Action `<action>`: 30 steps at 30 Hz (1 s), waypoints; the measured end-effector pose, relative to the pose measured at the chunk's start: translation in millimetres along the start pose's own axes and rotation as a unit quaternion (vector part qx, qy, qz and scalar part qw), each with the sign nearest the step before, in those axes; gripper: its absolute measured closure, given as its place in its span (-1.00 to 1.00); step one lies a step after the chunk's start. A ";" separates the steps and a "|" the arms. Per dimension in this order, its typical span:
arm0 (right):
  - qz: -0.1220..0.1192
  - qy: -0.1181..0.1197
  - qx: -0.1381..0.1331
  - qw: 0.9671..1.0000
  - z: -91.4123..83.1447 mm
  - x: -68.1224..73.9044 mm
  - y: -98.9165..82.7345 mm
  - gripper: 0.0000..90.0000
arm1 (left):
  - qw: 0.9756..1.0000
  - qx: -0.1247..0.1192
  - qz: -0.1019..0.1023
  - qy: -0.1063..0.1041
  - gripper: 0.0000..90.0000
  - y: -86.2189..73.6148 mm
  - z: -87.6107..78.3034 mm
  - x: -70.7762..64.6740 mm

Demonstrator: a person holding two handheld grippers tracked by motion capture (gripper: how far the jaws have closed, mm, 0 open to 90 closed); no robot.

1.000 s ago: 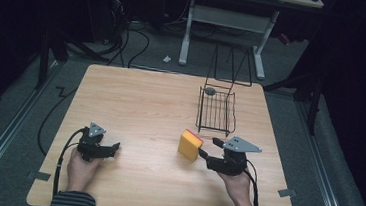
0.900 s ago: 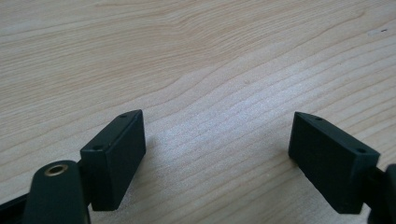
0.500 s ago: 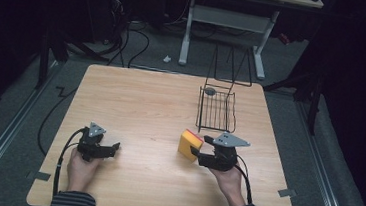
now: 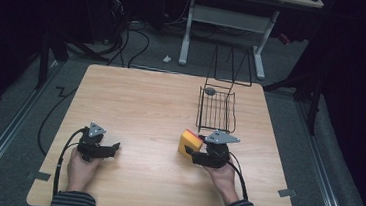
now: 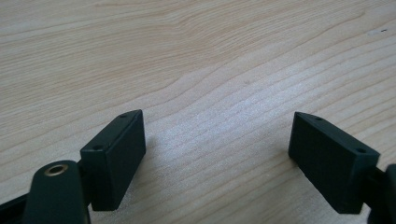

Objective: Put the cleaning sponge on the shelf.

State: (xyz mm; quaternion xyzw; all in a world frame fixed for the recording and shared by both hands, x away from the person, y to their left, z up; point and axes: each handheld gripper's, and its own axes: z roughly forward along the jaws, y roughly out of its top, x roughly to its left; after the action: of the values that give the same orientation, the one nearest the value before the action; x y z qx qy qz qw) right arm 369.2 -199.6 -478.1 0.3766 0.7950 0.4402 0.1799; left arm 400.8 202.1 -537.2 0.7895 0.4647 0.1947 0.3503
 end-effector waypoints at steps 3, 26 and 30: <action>0.002 0.002 0.004 1.000 4.9 -1.1 -1.4 -0.27 | 1.000 0.000 0.000 0.000 -0.57 0.0 0.0 0.0; 0.000 -0.001 0.021 1.000 30.2 2.0 -11.2 -0.03 | 1.000 0.000 0.000 0.000 -0.57 0.0 0.0 0.1; -0.001 -0.001 0.025 1.000 33.1 2.7 -12.4 0.06 | 1.000 0.000 0.000 0.000 -0.57 0.0 0.0 0.1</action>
State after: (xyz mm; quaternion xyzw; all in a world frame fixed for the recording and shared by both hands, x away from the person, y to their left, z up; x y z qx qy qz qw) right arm 382.5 -183.0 -506.5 0.3802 0.8059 0.4201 0.1717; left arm 400.8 202.2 -537.3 0.7894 0.4648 0.1944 0.3507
